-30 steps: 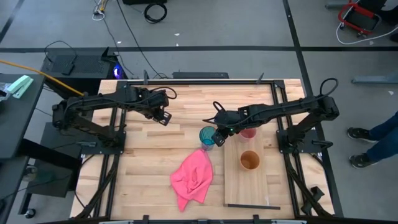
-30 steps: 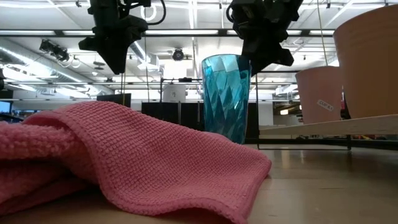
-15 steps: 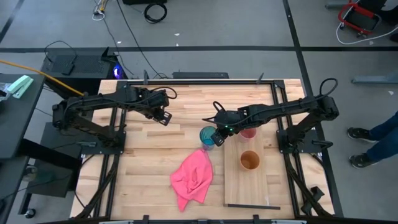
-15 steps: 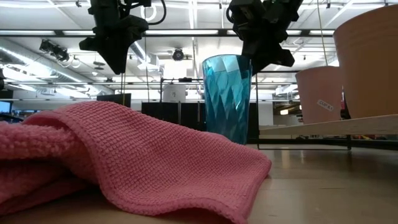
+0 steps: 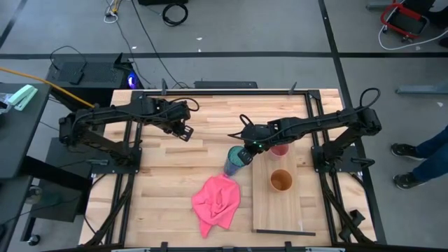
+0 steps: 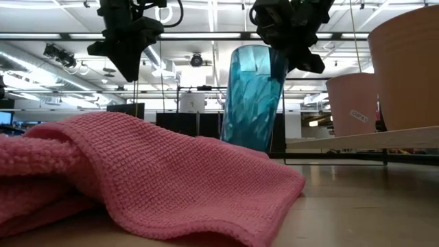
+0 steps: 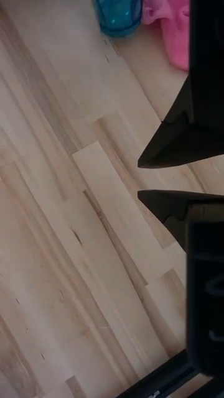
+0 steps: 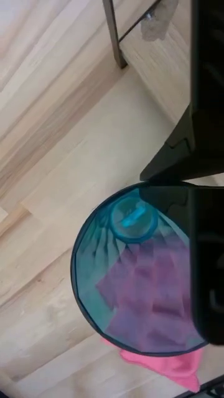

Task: Stack small to large cups/mugs on shelf
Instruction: Put the blue cup on the shelf

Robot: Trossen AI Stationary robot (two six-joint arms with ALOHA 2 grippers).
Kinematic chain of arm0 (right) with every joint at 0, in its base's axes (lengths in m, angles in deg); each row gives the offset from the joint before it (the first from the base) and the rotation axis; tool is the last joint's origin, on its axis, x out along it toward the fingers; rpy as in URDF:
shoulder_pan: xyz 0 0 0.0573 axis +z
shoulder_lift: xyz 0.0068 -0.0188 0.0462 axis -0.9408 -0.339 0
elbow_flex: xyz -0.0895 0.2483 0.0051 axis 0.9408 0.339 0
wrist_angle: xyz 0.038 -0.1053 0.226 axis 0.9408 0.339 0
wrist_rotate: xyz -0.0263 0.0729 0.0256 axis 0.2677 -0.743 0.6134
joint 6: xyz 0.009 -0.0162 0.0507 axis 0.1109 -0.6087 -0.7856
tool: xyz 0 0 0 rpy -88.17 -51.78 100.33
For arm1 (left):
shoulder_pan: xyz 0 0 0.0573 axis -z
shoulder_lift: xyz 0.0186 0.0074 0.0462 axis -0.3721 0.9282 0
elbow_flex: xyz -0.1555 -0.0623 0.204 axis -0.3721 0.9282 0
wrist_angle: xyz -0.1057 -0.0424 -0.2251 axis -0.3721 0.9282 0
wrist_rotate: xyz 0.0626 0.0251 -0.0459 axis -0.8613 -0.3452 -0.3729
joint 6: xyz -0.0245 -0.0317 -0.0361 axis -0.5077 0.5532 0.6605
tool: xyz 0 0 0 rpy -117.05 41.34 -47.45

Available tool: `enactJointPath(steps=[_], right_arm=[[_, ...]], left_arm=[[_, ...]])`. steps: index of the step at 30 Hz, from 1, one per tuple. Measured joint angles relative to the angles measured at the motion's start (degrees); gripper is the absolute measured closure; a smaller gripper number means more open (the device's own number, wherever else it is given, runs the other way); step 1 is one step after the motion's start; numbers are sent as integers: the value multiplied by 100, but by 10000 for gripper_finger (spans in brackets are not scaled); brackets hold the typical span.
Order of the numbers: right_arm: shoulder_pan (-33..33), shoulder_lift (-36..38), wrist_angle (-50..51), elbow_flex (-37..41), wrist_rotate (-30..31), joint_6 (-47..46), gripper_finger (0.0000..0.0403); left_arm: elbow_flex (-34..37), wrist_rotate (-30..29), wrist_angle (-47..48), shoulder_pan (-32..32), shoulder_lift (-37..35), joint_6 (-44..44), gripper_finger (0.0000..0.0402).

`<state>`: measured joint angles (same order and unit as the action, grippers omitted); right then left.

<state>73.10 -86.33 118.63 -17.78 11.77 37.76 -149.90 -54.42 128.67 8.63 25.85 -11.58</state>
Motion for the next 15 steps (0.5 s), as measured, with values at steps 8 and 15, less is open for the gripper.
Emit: enactJointPath(steps=[8, 15], right_arm=[[0, 47, -4, -7, -68, 422, 396], [0, 191, 286, -721, -129, 686, 398]], left_arm=[[0, 0, 0, 0, -2, 0, 329], [2, -2, -61, 1, -2, 0, 334]])
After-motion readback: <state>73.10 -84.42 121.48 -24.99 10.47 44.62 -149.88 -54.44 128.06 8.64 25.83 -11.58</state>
